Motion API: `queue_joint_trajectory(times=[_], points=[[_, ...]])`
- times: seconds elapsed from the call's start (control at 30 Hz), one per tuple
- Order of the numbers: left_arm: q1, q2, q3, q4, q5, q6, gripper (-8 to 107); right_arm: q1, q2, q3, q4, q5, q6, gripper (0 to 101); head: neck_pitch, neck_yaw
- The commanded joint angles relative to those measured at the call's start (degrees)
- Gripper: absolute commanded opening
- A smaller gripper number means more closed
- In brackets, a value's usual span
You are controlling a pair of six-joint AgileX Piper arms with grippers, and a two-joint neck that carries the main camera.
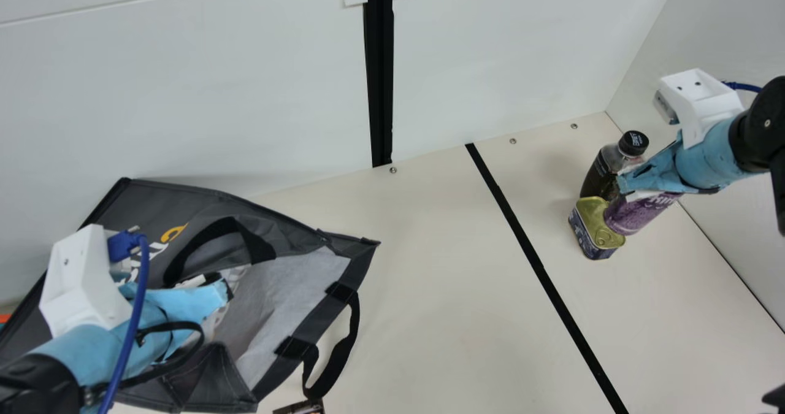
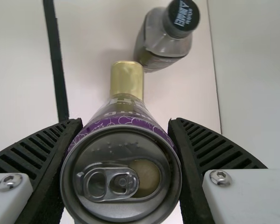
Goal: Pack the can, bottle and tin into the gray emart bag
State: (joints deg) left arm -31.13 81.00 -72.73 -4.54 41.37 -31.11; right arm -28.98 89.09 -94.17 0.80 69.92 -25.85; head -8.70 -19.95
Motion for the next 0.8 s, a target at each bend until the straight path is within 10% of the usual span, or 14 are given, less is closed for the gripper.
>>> queue_joint_trajectory(times=[0.0,0.77], points=[[0.0,0.0,0.0,0.0,0.0,0.0,10,0.9,-0.9,0.9,0.0,0.0,0.4,0,-1.3,0.0],[0.0,0.0,0.0,0.0,0.0,0.0,10,13.0,-5.5,7.2,1.2,0.0,4.0,0,-1.3,0.0]])
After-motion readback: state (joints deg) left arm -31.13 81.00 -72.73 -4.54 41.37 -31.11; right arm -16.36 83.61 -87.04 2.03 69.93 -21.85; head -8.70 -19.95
